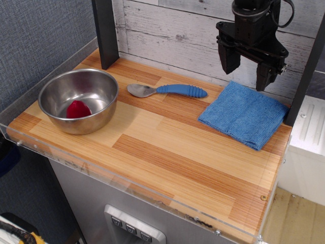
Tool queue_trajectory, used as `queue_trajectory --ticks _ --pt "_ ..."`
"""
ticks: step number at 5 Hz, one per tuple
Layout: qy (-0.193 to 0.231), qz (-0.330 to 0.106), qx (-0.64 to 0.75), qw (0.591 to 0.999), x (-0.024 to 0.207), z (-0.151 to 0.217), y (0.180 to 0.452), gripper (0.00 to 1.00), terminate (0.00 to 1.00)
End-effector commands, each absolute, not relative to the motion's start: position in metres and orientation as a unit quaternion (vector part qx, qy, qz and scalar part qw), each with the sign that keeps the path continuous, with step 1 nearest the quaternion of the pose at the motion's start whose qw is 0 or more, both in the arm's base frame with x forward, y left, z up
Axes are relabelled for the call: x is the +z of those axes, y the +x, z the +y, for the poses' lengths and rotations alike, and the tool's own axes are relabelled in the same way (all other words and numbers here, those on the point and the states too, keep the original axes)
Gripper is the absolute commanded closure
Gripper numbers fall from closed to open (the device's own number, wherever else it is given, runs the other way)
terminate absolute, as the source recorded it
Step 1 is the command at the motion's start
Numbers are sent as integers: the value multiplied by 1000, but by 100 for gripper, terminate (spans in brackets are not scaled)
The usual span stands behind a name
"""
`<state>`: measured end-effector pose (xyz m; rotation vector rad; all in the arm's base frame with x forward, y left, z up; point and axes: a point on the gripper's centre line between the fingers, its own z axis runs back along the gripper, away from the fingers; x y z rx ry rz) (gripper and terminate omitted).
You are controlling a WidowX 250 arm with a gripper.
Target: Put the napkin in the upper right hand corner.
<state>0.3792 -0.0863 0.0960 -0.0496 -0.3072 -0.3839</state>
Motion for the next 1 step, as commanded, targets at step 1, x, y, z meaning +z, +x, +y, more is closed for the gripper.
queue_trajectory --ticks 1 --pt "-24 -183 -188 965 121 -85 377 0 100"
